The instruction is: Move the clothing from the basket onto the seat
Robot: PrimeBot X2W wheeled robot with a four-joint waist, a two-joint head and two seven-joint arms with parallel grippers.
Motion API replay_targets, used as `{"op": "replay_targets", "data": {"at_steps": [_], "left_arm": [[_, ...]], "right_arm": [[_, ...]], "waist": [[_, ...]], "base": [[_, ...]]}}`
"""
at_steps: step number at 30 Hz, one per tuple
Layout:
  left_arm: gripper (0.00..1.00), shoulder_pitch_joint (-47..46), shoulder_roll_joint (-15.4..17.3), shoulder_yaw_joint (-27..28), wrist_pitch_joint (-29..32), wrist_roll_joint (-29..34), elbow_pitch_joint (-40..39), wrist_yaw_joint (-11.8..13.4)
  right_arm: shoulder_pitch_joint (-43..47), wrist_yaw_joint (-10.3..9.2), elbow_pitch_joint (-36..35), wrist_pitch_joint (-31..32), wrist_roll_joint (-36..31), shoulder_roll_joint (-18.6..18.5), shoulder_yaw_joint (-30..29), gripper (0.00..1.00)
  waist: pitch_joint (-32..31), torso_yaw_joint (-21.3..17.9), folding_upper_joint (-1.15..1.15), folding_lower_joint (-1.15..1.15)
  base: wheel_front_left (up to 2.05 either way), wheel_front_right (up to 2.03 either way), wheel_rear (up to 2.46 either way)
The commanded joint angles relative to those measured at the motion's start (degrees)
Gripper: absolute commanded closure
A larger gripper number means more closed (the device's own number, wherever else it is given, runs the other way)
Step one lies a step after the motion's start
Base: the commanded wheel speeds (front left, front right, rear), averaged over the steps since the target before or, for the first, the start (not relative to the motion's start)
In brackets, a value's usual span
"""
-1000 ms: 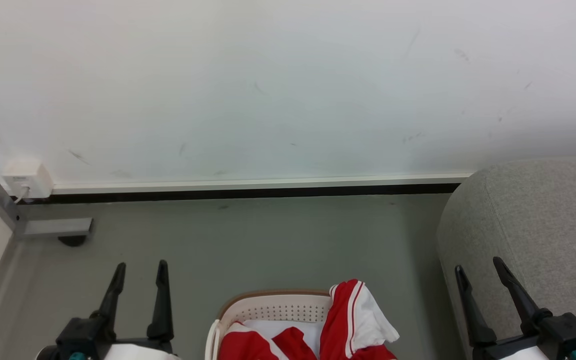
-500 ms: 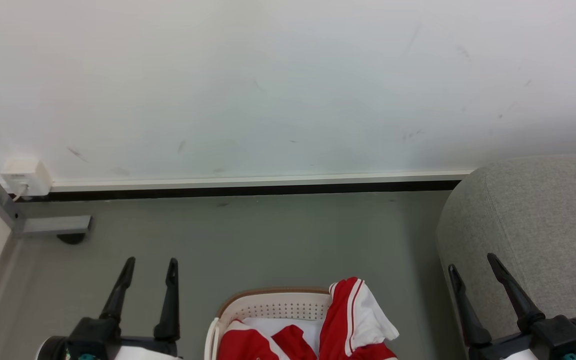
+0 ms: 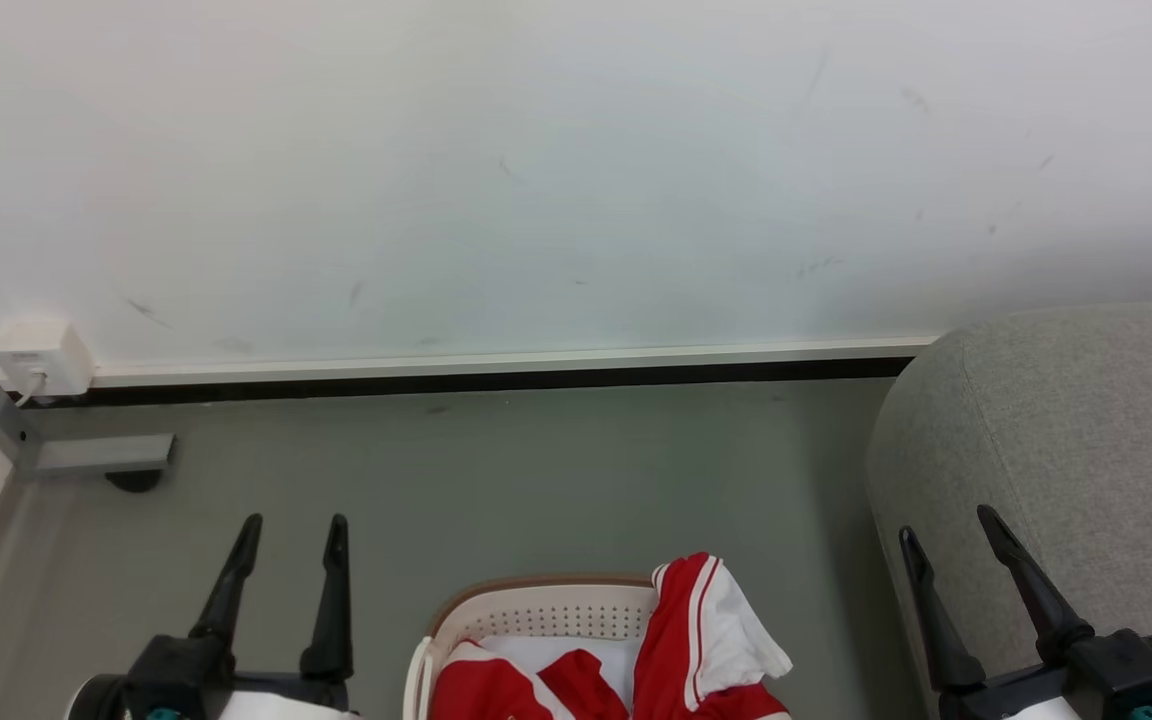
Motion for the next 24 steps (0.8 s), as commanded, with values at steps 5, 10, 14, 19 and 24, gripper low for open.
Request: {"op": "replay_targets", "data": {"at_steps": [5, 10, 14, 19, 24], "left_arm": [[0.00, -0.11, 0.11, 0.72, -0.04, -0.95, 0.09, -0.27], [0.00, -0.08, 0.09, 0.89, -0.04, -1.63, 0.51, -0.50], [0.00, -0.34, 0.08, 0.77, -0.03, -2.53, 1.69, -0.81], [0.00, -1.31, 0.08, 0.36, -0.04, -3.47, 6.08, -1.63], [0.00, -3.97, 0.98, 0.31, -0.04, -2.03, 11.19, -2.96]], "right_arm": [[0.02, 0.04, -0.37, 0.03, 1.26, 0.27, -0.80, 0.00], [-0.07, 0.04, -0.55, 0.03, 2.78, 0.64, -0.96, 0.00], [-0.52, 0.04, -0.76, 0.03, 3.62, 0.72, -1.23, 0.00], [-1.13, 0.04, -1.30, 0.03, 5.83, 1.25, -1.96, 0.00], [-2.50, 0.03, -2.59, 0.04, 8.66, 2.20, -2.36, 0.00]], "waist": [[0.24, -0.69, 0.00, 0.00], [0.76, -2.34, 0.00, 0.00], [1.48, -4.61, 0.00, 0.00], [3.57, -8.12, 0.00, 0.00], [6.92, -11.95, 0.00, 0.00]], "base": [[0.00, 0.00, 0.00], [0.00, 0.00, 0.00], [0.00, 0.00, 0.00], [0.00, 0.00, 0.00], [0.00, 0.00, 0.00]]}}
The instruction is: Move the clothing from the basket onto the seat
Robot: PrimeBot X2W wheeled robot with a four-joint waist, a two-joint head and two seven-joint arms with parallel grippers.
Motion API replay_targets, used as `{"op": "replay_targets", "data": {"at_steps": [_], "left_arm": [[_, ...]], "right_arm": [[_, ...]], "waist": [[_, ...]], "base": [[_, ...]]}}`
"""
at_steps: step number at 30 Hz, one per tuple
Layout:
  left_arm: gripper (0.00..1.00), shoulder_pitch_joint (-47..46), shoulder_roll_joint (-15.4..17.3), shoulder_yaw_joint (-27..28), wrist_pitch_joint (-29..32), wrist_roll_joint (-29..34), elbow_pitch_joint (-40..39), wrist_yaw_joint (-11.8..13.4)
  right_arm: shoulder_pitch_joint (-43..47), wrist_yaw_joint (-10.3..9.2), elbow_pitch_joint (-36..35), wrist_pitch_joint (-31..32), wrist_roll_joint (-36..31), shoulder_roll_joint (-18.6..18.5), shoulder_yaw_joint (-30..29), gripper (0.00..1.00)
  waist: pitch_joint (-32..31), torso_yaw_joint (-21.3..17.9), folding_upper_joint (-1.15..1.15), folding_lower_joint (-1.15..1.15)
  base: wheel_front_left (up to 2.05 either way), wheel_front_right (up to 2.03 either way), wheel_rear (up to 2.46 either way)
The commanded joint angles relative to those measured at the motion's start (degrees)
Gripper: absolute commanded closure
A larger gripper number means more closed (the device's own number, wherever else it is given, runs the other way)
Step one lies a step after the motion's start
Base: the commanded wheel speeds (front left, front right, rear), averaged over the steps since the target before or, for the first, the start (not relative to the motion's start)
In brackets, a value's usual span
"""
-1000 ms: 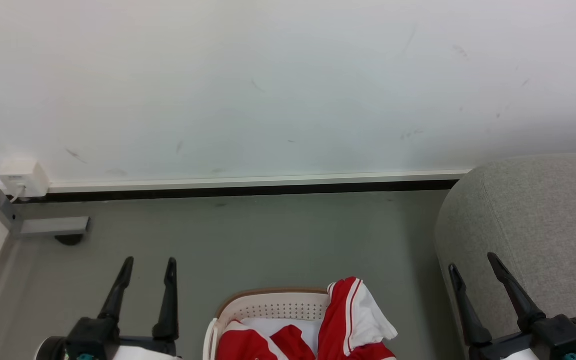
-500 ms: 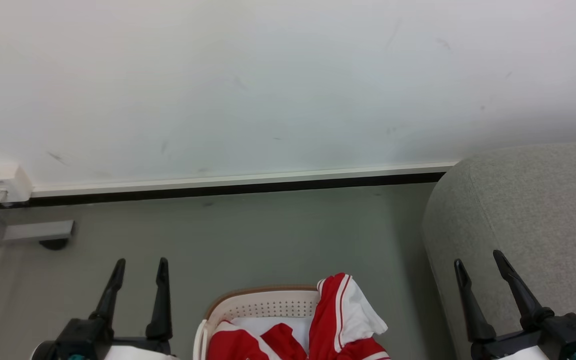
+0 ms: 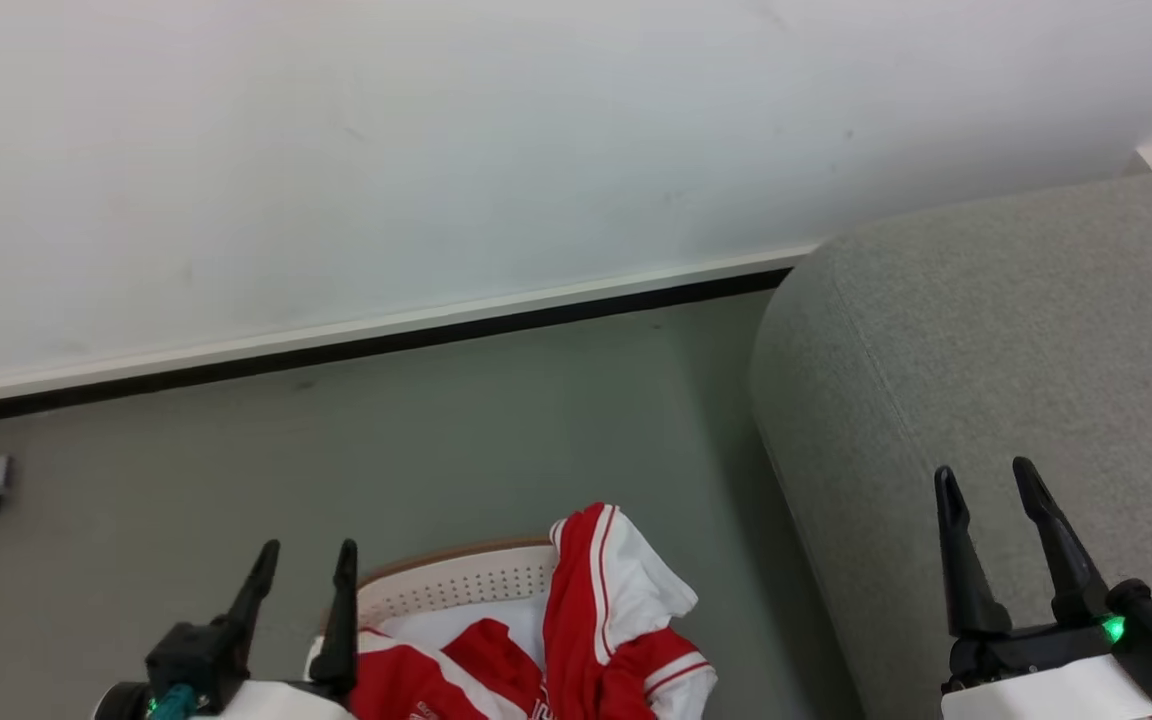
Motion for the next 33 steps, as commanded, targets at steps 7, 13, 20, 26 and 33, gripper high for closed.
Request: {"op": "replay_targets", "data": {"at_steps": [7, 13, 20, 26, 33], "left_arm": [[0.00, -6.40, 3.00, -2.12, -0.03, 3.28, 12.52, -1.10], [0.00, -14.18, 6.03, -5.82, 1.76, 5.36, 26.89, -2.41], [0.00, -22.67, 9.73, -11.96, 5.64, 8.00, 40.20, -3.34], [0.00, -28.80, 11.47, -21.68, 8.75, 9.27, 48.43, -3.47], [0.00, -35.64, 14.26, -35.51, 12.31, 10.06, 54.70, -3.36]], "right_arm": [[-2.32, 0.02, -0.99, 0.05, 4.08, 0.92, -0.40, 0.00], [-4.81, 0.02, -2.45, 0.05, 7.53, 1.51, -1.04, 0.00], [-7.98, 0.02, -5.07, 0.05, 10.33, 2.00, -1.18, 0.00], [-11.07, 0.02, -8.57, 0.05, 13.69, 2.07, -0.75, 0.00], [-14.19, 0.02, -11.72, 0.05, 16.10, 2.06, 0.20, 0.00]], "waist": [[6.86, -5.88, 0.00, 0.00], [12.48, -9.10, 0.00, 0.00], [19.39, -12.38, 0.00, 0.00], [25.89, -14.24, 0.00, 0.00], [32.97, -16.94, 0.00, 0.00]], "base": [[0.00, 0.00, 0.00], [0.00, 0.00, 0.00], [0.00, 0.00, 0.00], [0.00, 0.00, 0.00], [0.00, 0.00, 0.00]]}}
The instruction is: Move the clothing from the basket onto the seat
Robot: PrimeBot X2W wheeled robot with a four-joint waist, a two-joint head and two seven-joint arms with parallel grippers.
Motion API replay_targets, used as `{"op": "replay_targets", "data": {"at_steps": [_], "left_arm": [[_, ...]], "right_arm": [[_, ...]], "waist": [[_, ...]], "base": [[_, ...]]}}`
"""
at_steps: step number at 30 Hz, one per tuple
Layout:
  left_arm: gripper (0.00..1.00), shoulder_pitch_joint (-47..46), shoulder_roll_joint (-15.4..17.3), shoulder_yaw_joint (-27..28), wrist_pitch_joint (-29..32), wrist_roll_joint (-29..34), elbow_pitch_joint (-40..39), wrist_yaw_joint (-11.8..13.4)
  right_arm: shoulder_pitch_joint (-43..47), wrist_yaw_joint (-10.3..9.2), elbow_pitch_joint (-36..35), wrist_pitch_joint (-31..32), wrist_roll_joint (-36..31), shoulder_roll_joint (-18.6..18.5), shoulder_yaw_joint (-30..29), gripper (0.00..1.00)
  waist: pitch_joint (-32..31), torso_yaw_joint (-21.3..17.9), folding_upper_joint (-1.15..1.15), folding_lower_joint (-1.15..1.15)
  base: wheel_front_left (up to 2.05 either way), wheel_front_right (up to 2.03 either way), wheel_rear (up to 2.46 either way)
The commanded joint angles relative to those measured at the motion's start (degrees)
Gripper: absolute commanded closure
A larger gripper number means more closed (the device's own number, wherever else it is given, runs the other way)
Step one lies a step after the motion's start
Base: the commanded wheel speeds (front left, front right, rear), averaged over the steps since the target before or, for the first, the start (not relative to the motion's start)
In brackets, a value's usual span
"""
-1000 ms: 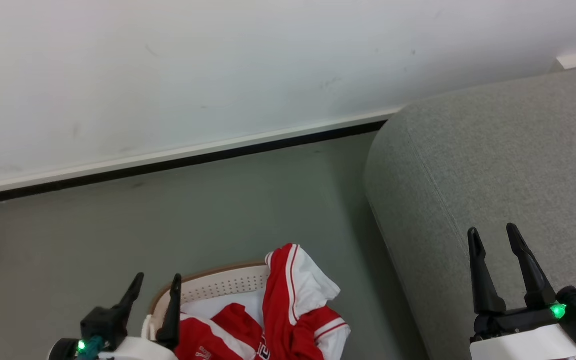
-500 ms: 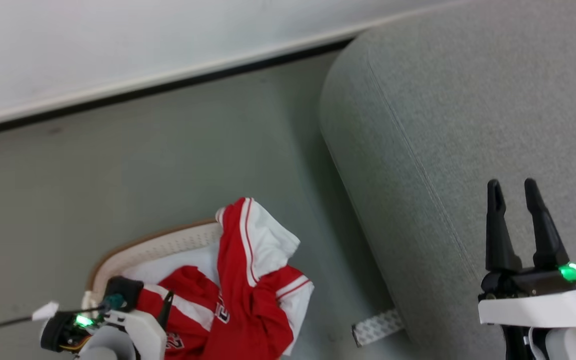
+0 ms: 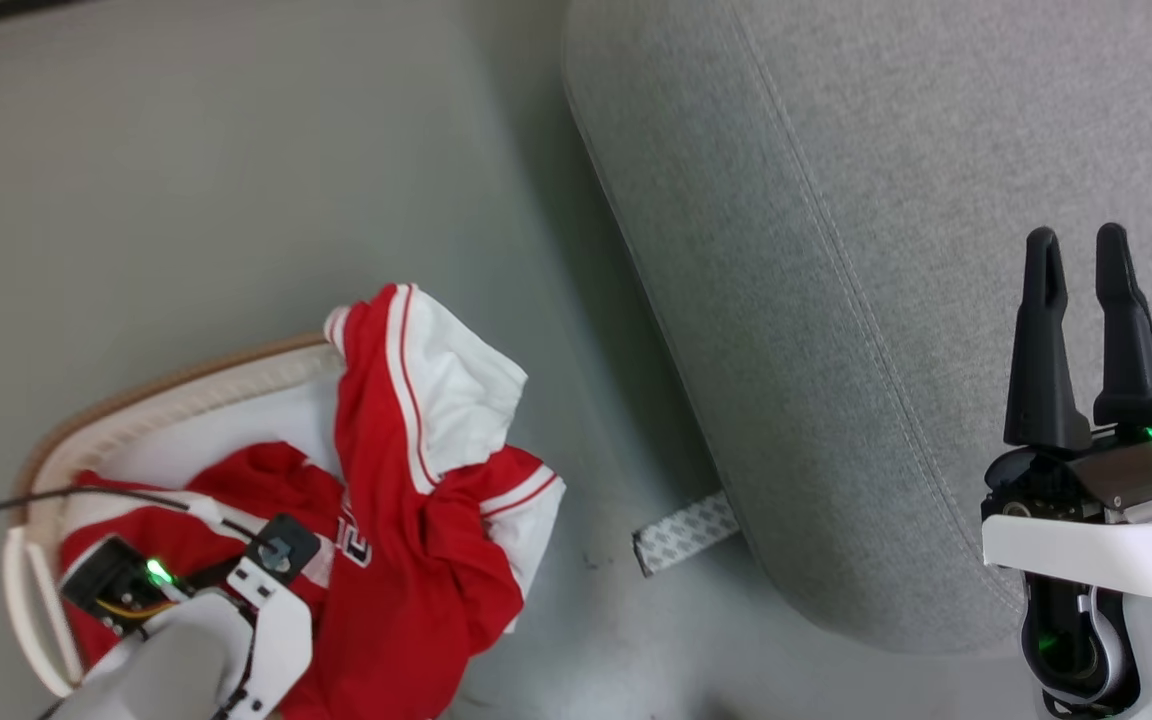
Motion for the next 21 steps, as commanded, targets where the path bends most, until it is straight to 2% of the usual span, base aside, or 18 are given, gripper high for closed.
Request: {"op": "replay_targets", "data": {"at_steps": [1, 8, 14, 15, 16, 17, 21], "left_arm": [[0.00, -1.36, 1.07, -1.62, 0.74, -0.02, 0.76, 0.14], [0.00, -5.48, 3.27, -9.57, 5.65, -3.64, 2.74, 0.14], [0.00, -7.01, 3.93, -12.62, 9.63, -8.03, 3.17, 0.13], [0.53, -7.19, 3.98, -13.18, 9.68, -8.73, 3.16, 0.13], [0.53, -7.19, 3.98, -13.18, 9.68, -8.73, 3.16, 0.13], [1.00, -7.35, 4.09, -13.81, 9.58, -9.43, 3.08, 0.12], [1.00, -7.27, 4.77, -15.65, 8.92, -12.08, 2.88, 0.13]], "right_arm": [[-0.85, 0.02, -0.53, 0.05, 0.49, 0.12, 0.02, 0.00], [-1.57, 0.02, -1.28, 0.05, 2.98, 0.12, 1.30, 0.00], [-1.81, 0.02, -1.33, 0.05, 3.29, 0.12, 1.44, 0.00], [-1.80, 0.02, -1.32, 0.05, 3.21, 0.12, 1.44, 0.00], [-1.80, 0.02, -1.32, 0.05, 3.21, 0.12, 1.44, 0.00], [-1.78, 0.02, -1.27, 0.05, 3.12, 0.12, 1.44, 0.00], [-1.86, 0.02, -0.67, 0.05, 2.84, 0.12, 1.79, 0.00]], "waist": [[3.66, -2.26, 0.00, -0.01], [7.99, -4.45, 0.00, -0.01], [9.45, -4.66, 0.00, -0.01], [9.51, -4.64, 0.00, -0.01], [9.51, -4.64, 0.00, -0.01], [9.53, -4.64, 0.00, -0.01], [9.11, -4.77, 0.00, -0.01]], "base": [[0.00, 0.00, 0.00], [0.00, 0.00, 0.00], [0.00, 0.00, 0.00], [0.00, 0.00, 0.00], [0.00, 0.00, 0.00], [0.00, 0.00, 0.00], [0.00, 0.00, 0.00]]}}
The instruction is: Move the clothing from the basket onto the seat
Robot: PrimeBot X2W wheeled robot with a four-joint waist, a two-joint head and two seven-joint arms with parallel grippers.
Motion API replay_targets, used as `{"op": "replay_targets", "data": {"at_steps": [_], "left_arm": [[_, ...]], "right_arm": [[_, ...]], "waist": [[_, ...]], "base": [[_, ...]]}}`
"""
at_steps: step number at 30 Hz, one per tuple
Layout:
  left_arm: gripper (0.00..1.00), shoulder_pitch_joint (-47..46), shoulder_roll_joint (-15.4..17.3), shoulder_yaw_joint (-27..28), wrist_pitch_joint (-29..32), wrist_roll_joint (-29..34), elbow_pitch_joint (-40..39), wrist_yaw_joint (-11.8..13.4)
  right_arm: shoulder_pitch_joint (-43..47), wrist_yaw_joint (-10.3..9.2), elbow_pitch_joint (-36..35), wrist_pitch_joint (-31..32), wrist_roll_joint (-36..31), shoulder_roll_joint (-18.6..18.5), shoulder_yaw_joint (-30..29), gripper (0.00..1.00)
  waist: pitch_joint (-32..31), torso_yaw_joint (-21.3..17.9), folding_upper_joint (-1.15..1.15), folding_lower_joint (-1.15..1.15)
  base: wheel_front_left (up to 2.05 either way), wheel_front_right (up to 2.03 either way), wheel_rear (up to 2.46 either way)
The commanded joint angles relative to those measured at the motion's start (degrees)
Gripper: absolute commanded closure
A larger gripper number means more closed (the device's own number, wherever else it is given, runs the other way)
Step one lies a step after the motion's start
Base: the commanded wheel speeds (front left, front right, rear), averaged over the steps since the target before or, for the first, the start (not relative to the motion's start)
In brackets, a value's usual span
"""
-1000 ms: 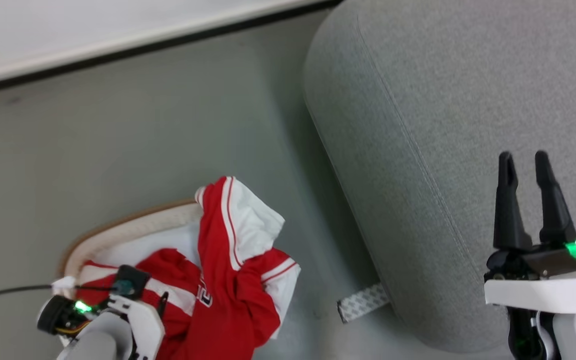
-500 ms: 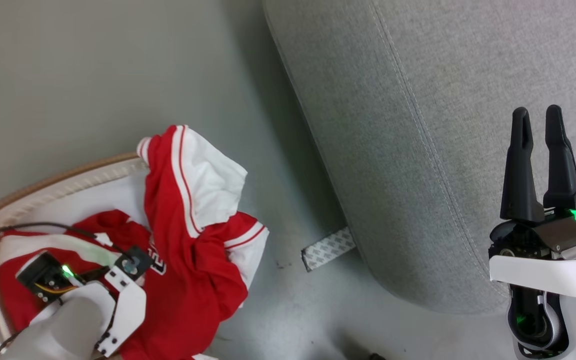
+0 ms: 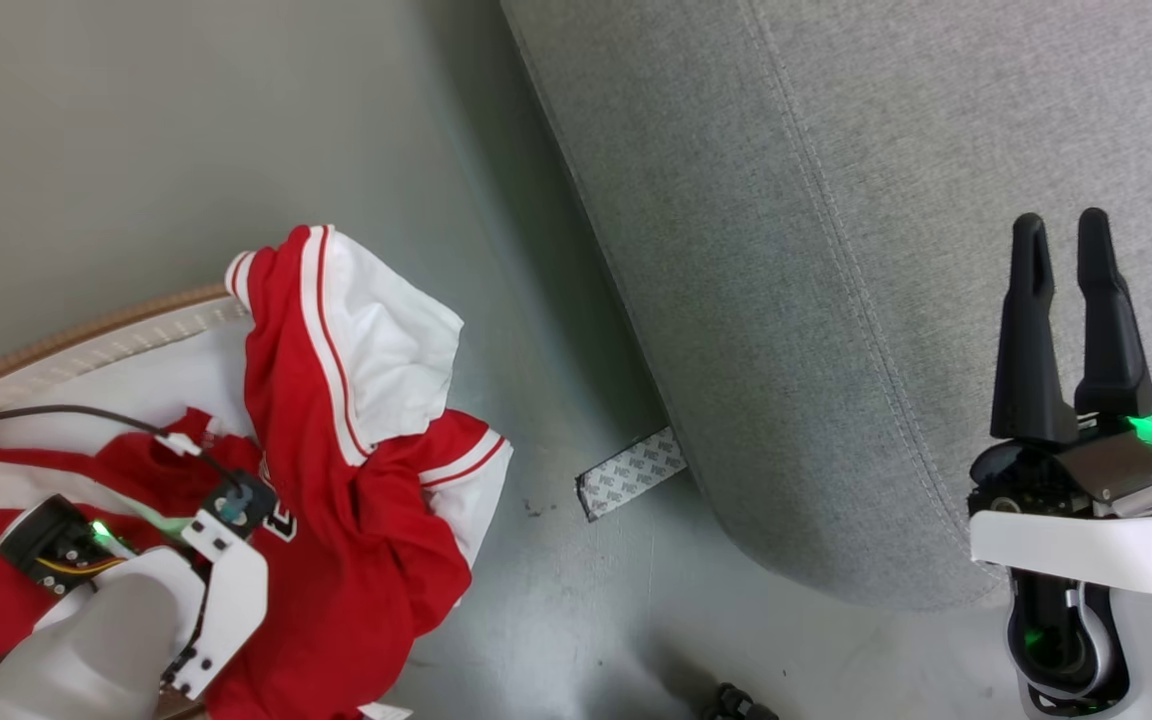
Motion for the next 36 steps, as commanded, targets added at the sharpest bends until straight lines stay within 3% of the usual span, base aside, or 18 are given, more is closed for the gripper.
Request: {"op": "replay_targets", "data": {"at_steps": [1, 6, 25, 31, 36], "left_arm": [[1.00, 0.04, 0.78, -0.07, -0.27, -0.43, -0.03, 0.14], [1.00, 1.21, 0.07, -1.49, -2.63, -3.60, -0.61, 0.14], [1.00, 7.09, -12.09, 4.58, -19.58, -15.36, -0.92, 0.14], [1.00, 8.92, -13.62, 7.36, -21.04, -18.71, -6.01, 0.08], [1.00, 11.45, -11.73, 11.12, -21.05, -19.24, -18.03, 0.21]], "right_arm": [[-0.78, 0.02, 0.25, 0.04, -0.25, 0.09, 0.06, 0.00], [-1.03, 0.02, 0.90, 0.04, -1.60, 0.07, 0.26, 0.00], [5.58, 0.02, 5.99, 0.04, -10.09, -0.62, -0.83, 0.00], [8.81, 0.02, 7.35, 0.04, -10.26, -1.71, -0.66, 0.00], [11.44, 0.02, 8.34, 0.04, -10.30, -2.00, 0.35, 0.00]], "waist": [[-0.20, -0.06, 0.00, 0.00], [-3.09, 1.16, 0.00, 0.00], [-29.93, 15.84, 0.00, 0.00], [-35.72, 20.36, 0.00, 0.00], [-39.20, 23.70, 0.00, 0.00]], "base": [[0.00, 0.00, 0.00], [0.00, 0.00, 0.00], [0.00, 0.00, 0.00], [0.00, 0.00, 0.00], [0.00, 0.00, 0.00]]}}
